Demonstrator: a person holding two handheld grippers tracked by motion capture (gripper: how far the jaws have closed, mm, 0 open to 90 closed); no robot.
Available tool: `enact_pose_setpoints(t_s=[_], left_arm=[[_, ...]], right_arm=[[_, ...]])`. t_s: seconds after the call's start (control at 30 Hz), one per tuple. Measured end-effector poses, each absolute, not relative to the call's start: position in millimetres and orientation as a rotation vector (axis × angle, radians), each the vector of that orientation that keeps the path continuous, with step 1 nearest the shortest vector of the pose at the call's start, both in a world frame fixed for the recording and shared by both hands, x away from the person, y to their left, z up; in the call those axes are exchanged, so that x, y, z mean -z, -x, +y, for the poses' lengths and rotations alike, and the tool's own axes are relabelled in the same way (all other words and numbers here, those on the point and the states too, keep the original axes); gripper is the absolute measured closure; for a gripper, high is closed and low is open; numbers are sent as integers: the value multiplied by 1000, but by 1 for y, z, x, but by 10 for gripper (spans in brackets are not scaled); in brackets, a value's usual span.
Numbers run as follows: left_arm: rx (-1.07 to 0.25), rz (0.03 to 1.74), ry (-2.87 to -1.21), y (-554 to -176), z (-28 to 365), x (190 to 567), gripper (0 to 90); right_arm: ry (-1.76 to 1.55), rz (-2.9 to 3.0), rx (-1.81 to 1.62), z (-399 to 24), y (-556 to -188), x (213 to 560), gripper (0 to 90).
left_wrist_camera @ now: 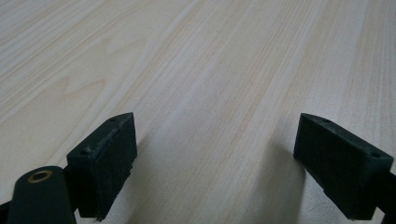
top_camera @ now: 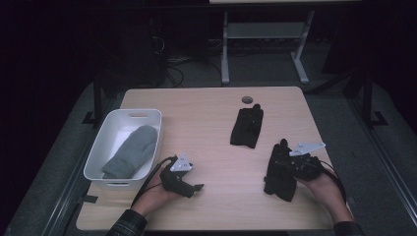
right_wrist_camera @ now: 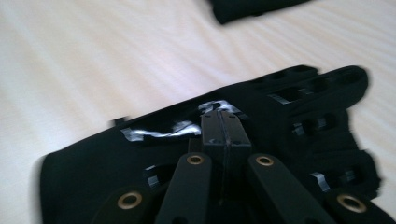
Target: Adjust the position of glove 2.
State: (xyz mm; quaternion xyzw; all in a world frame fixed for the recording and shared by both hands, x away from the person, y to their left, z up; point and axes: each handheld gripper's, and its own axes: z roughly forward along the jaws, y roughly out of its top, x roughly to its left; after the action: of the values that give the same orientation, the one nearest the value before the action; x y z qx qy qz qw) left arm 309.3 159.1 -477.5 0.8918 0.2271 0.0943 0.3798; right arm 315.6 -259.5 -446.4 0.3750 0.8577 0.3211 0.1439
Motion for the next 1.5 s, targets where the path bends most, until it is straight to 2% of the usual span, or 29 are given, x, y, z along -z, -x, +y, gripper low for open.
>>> enact_pose_setpoints(t_s=[0.3,0.87,1.17,1.43,1.47,1.5], left_arm=[[-241,580,-2279,-309,159,477,123],[-240,581,-2278,-309,159,477,123],[-241,579,-2279,-309,159,477,123],[-237,568,-2281,-310,159,477,122],[-238,568,-2280,-310,159,477,122],[-239,567,-2279,-310,159,478,122]], right_arm=[[-1108,2507,-885,-257,-334,459,900],[-903,2641,-925,-199,-317,459,900],[-861,2662,-932,-188,-311,458,900],[-921,2563,-1025,-213,-309,446,837],[-941,2546,-1031,-217,-309,446,815],[-963,2507,-1031,-227,-308,446,738]])
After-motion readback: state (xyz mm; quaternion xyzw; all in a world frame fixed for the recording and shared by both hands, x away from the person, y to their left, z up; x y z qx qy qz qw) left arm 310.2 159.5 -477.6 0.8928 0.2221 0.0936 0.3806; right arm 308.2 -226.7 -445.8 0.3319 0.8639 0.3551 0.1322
